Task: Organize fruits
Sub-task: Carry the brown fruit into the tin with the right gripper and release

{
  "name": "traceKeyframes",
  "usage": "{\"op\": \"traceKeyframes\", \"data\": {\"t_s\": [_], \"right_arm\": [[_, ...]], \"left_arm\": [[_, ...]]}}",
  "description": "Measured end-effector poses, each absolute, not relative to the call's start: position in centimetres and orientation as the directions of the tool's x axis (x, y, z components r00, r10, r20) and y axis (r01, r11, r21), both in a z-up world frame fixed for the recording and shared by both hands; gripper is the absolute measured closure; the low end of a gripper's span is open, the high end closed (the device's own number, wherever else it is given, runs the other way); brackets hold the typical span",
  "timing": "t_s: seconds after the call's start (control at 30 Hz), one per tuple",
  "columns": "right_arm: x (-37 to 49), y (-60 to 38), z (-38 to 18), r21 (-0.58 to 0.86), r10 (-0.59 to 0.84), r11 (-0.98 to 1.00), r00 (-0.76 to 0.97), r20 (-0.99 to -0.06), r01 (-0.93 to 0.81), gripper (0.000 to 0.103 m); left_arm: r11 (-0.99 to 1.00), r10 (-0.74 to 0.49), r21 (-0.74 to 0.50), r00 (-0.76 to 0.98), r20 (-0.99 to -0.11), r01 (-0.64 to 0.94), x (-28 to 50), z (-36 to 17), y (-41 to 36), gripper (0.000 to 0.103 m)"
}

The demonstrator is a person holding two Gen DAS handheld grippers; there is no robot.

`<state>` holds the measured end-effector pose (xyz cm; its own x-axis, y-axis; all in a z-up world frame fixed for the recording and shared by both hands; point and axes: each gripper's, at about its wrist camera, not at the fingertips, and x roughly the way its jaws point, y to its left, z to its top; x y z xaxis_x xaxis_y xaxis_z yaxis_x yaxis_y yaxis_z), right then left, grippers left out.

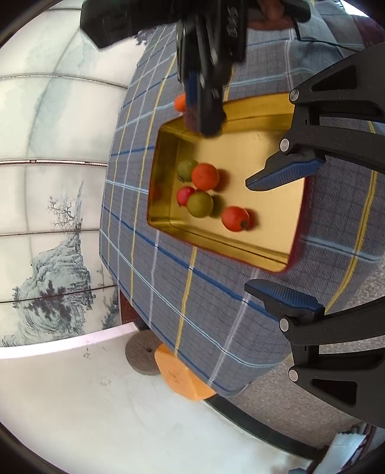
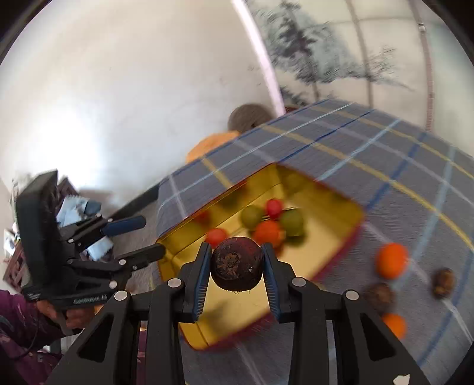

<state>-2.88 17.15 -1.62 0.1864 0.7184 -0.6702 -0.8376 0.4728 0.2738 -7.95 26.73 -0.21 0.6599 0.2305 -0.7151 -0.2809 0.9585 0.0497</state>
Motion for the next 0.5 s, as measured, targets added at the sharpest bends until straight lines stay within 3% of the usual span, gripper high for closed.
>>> {"op": "traceKeyframes", "data": {"t_s": [0.3,0.5], "right_arm": [[-1.5,22.1,-4.9,0.250,0.645,0.496,0.160,-0.747,-0.832,0.071],[-1.0,22.6,-4.3,0.251,0.667,0.511,0.195,-0.719,-0.822,0.068]], "left_arm": [[0.953,0.255,0.072,0.646,-0.719,-0.295,-8.9,-1.0,27.8,0.040],[0.954,0.250,0.070,0.643,-0.724,-0.292,-9.1,-1.2,28.1,0.040]]}}
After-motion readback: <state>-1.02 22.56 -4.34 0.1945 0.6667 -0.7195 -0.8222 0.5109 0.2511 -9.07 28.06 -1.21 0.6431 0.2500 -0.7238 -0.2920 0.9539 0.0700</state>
